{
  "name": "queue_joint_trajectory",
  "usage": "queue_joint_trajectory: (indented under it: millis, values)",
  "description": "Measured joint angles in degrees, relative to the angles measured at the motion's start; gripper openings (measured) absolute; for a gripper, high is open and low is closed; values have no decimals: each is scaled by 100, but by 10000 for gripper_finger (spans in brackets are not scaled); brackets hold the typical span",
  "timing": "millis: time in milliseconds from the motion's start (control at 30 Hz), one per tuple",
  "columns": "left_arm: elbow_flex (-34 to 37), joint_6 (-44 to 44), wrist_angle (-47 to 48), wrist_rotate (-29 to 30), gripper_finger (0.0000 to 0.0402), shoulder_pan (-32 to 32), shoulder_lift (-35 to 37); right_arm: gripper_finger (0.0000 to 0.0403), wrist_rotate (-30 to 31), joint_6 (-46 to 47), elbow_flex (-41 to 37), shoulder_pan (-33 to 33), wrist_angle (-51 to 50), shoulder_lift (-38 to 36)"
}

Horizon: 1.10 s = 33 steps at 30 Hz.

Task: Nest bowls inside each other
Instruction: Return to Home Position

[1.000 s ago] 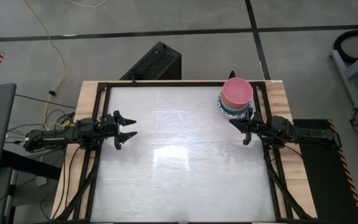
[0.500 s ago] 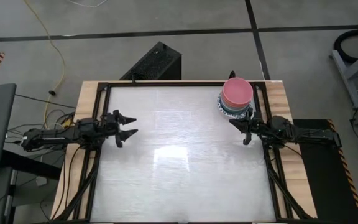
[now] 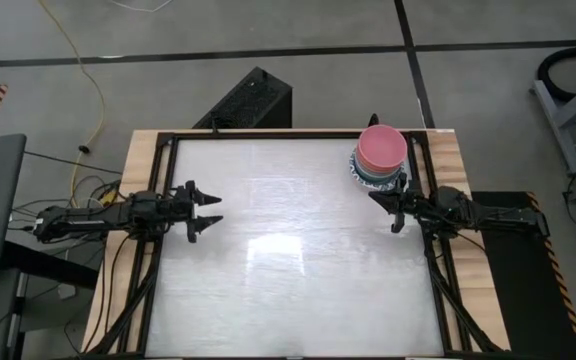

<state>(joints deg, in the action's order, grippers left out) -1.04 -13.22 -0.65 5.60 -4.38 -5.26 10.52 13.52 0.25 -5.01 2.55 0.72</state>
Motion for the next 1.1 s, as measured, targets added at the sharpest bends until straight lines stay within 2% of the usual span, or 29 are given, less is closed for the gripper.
queue_joint_trajectory:
  millis: [167,333,533,1100]
  values:
    - [-4,-4,13,28,284,41,21,24,0,2,0,-1,0,-1]
    - [12,-3,-50,-73,284,109,534,24,0,0,0,-1,0,0]
    - [42,-6,-185,136,284,162,531,24,-2,0,0,1,0,-1]
    - [31,10,-110,77,284,146,450,24,-9,0,0,-1,0,-3]
